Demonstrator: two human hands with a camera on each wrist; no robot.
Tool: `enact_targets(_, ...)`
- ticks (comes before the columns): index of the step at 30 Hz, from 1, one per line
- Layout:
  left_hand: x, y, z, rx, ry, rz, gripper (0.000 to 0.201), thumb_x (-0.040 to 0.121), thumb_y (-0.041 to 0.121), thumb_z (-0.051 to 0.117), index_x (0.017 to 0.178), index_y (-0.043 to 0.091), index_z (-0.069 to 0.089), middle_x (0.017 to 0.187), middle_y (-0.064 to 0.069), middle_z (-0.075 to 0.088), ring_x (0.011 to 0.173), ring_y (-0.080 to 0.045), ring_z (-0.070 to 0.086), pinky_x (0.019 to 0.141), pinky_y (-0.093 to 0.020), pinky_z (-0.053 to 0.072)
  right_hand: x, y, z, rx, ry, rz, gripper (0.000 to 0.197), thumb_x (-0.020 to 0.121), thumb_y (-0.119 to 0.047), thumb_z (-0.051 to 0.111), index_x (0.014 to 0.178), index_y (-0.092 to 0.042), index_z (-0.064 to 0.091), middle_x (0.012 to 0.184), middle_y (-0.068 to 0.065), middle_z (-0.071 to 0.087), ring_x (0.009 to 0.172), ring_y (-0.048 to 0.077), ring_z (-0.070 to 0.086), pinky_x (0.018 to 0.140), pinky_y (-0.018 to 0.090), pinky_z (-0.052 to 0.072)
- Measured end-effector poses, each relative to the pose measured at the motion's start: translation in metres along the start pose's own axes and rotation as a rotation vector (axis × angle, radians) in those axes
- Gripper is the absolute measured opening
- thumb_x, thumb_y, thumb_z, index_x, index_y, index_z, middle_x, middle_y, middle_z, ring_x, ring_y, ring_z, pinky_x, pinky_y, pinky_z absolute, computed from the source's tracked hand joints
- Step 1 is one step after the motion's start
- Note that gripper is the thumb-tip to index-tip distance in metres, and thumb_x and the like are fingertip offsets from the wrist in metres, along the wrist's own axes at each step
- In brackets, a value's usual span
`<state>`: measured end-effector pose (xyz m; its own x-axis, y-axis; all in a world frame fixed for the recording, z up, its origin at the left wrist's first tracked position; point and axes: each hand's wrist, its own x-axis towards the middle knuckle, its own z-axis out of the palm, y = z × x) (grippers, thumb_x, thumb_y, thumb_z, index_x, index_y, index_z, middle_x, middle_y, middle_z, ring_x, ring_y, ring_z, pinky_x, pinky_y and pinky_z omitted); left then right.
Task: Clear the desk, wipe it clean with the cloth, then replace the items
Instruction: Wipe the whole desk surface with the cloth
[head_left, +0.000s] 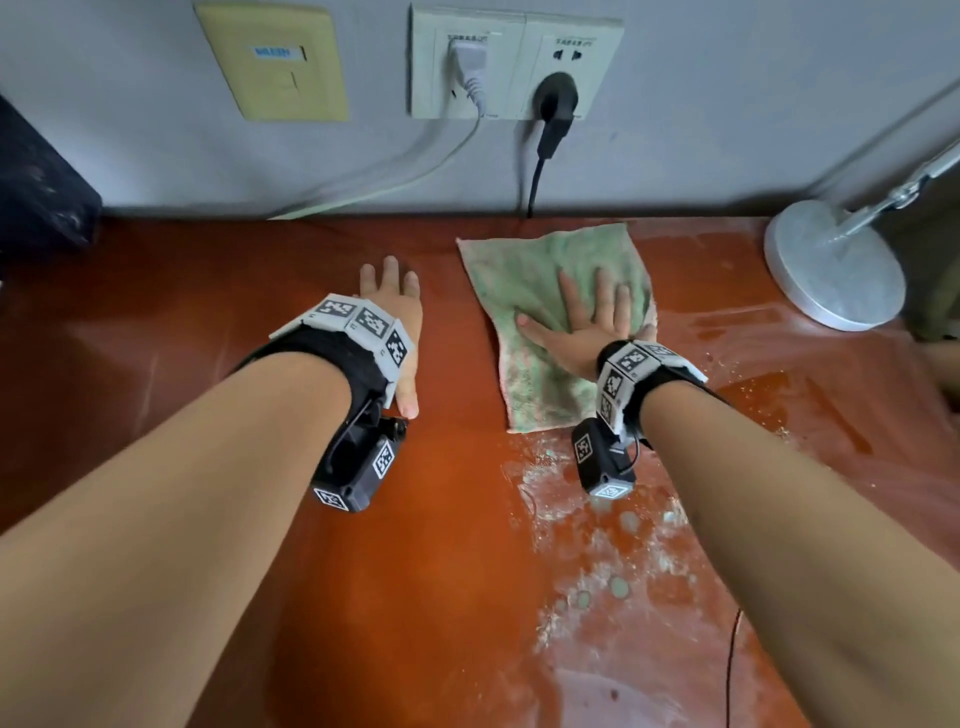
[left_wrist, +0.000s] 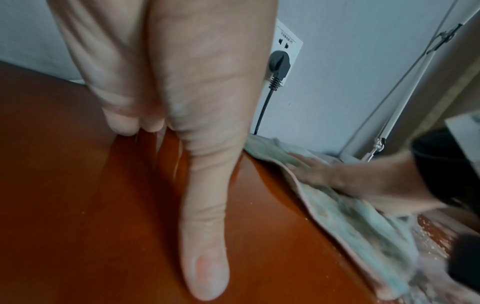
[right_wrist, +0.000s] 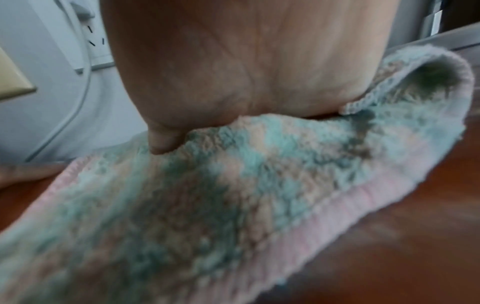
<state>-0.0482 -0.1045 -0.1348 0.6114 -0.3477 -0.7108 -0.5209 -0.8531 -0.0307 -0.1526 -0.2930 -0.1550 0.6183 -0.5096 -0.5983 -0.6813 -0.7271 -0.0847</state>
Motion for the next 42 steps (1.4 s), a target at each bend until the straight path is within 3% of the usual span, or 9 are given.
enact_targets(3, -0.009, -0.005, 0.006, -0.018, 0.024, 0.037, 0.155, 0.047, 0.039, 0.093, 0.149, 0.01, -0.019, 0.155, -0.01, -0.027, 0.144, -0.031, -0.018, 0.117, -0.051, 0.013, -0.023, 0.003, 0.014, 0.025, -0.025, 0.037, 0.101, 0.067, -0.096, 0.022, 0.144, -0.05, -0.024, 0.15, -0.004, -0.042, 0.139, 0.025, -0.037, 0.109, 0.064, -0.017)
enact_targets(6, -0.017, -0.008, 0.012, 0.005, 0.099, 0.095, 0.147, 0.054, 0.042, 0.089, 0.149, 0.005, -0.017, 0.157, -0.011, -0.02, 0.145, -0.03, -0.015, 0.118, -0.044, 0.009, -0.044, -0.031, 0.041, 0.021, -0.022, -0.078, 0.103, 0.069, -0.094, 0.028, 0.144, -0.047, -0.025, 0.146, -0.004, -0.048, 0.133, 0.027, -0.046, 0.105, 0.065, -0.024)
enact_targets(12, -0.038, -0.017, 0.026, 0.01, 0.153, 0.114, 0.135, 0.065, 0.047, 0.082, 0.149, 0.003, -0.013, 0.158, -0.012, -0.016, 0.146, -0.029, -0.013, 0.118, -0.042, 0.01, -0.077, -0.056, 0.081, -0.037, -0.007, -0.298, 0.071, 0.088, -0.074, 0.024, 0.145, -0.055, -0.014, 0.15, -0.012, -0.041, 0.137, 0.017, -0.04, 0.11, 0.058, -0.021)
enact_targets(16, -0.051, -0.013, 0.038, 0.03, 0.109, 0.137, 0.143, 0.058, 0.055, 0.082, 0.148, 0.002, -0.015, 0.157, -0.013, -0.019, 0.145, -0.03, -0.016, 0.118, -0.043, 0.008, -0.08, -0.013, 0.08, 0.053, 0.033, -0.166, 0.06, 0.093, -0.069, 0.016, 0.144, -0.058, -0.014, 0.152, -0.019, -0.036, 0.141, 0.012, -0.033, 0.113, 0.053, -0.02)
enact_targets(22, -0.069, -0.008, 0.071, 0.079, 0.074, 0.17, 0.158, 0.049, 0.058, 0.086, 0.144, 0.004, -0.027, 0.153, -0.017, -0.03, 0.143, -0.032, -0.022, 0.119, -0.045, 0.004, -0.106, 0.013, 0.096, 0.168, 0.072, 0.128, 0.057, 0.098, -0.058, 0.012, 0.146, -0.05, -0.019, 0.155, -0.008, -0.034, 0.142, 0.018, -0.032, 0.113, 0.058, -0.017)
enact_targets(27, -0.069, -0.003, 0.077, 0.079, 0.026, 0.121, 0.154, 0.051, 0.054, 0.087, 0.147, 0.004, -0.023, 0.153, -0.016, -0.029, 0.143, -0.034, -0.021, 0.118, -0.05, 0.008, -0.139, -0.024, 0.125, 0.105, 0.014, -0.048, 0.067, 0.093, -0.069, 0.015, 0.145, -0.05, -0.022, 0.148, -0.01, -0.043, 0.136, 0.02, -0.042, 0.108, 0.059, -0.025)
enact_targets(31, -0.068, 0.003, 0.072, 0.101, 0.007, 0.061, 0.156, 0.049, 0.053, 0.088, 0.146, 0.003, -0.023, 0.154, -0.015, -0.028, 0.143, -0.036, -0.02, 0.117, -0.054, 0.011, -0.147, -0.007, 0.129, 0.102, -0.004, -0.131, 0.073, 0.086, -0.079, 0.023, 0.144, -0.056, -0.015, 0.15, -0.017, -0.039, 0.138, 0.013, -0.038, 0.111, 0.053, -0.024)
enact_targets(37, -0.065, 0.003, 0.075, 0.079, 0.029, 0.077, 0.159, 0.045, 0.053, 0.089, 0.146, 0.004, -0.024, 0.153, -0.015, -0.029, 0.143, -0.035, -0.02, 0.116, -0.056, 0.012, -0.134, 0.037, 0.106, 0.198, 0.057, 0.11, 0.087, 0.074, -0.09, 0.027, 0.144, -0.057, -0.015, 0.155, -0.014, -0.033, 0.143, 0.017, -0.031, 0.113, 0.058, -0.016)
enact_targets(42, -0.064, -0.001, 0.078, 0.05, 0.026, 0.087, 0.158, 0.046, 0.052, 0.089, 0.146, 0.005, -0.024, 0.153, -0.014, -0.03, 0.143, -0.034, -0.021, 0.116, -0.058, 0.009, -0.128, 0.029, 0.105, 0.185, 0.064, 0.162, 0.092, 0.071, -0.093, 0.023, 0.144, -0.055, -0.019, 0.154, -0.011, -0.035, 0.143, 0.019, -0.03, 0.113, 0.059, -0.015)
